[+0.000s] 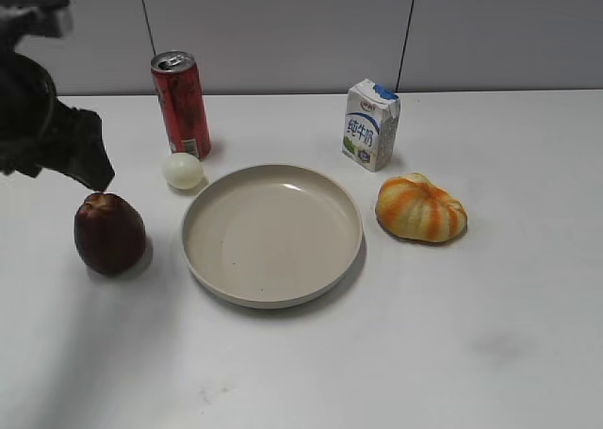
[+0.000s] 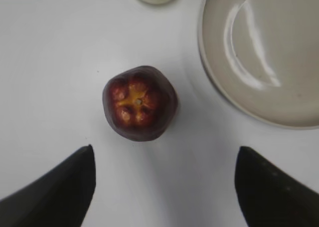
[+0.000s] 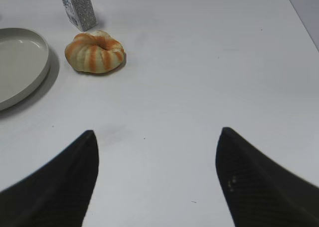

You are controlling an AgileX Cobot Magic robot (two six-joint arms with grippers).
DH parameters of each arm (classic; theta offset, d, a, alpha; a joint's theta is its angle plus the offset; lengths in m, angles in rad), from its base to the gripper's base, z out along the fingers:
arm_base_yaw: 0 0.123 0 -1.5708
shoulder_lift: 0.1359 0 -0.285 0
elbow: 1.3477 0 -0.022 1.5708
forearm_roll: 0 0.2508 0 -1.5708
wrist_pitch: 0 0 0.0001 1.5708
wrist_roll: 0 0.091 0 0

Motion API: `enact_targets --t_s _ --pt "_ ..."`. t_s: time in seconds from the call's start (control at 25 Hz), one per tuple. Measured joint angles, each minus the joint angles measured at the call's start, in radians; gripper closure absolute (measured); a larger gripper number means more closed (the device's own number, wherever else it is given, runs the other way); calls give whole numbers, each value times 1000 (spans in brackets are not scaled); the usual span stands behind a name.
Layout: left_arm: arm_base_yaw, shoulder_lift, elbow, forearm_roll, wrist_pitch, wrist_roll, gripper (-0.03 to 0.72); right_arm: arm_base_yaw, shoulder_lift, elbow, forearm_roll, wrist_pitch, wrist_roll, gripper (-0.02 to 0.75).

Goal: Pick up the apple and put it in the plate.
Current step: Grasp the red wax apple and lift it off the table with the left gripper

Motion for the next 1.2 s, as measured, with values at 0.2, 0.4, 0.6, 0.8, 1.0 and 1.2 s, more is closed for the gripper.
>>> enact_targets --t_s 0.2,0.4,0.6,0.8,1.0,1.2 --pt "0 133 0 38 -69 0 17 0 0 0 0 0 0 153" --pt "0 210 -1 41 -158 0 17 0 0 0 0 0 1 153" --pt "0 276 -4 42 -204 -14 45 0 0 0 0 0 1 153" --pt "0 305 -9 61 -197 -67 117 0 0 0 0 0 1 153" --pt "0 307 -48 78 -104 -79 117 0 0 0 0 0 1 153" --pt "-13 284 -181 53 53 -80 117 0 0 0 0 0 1 153"
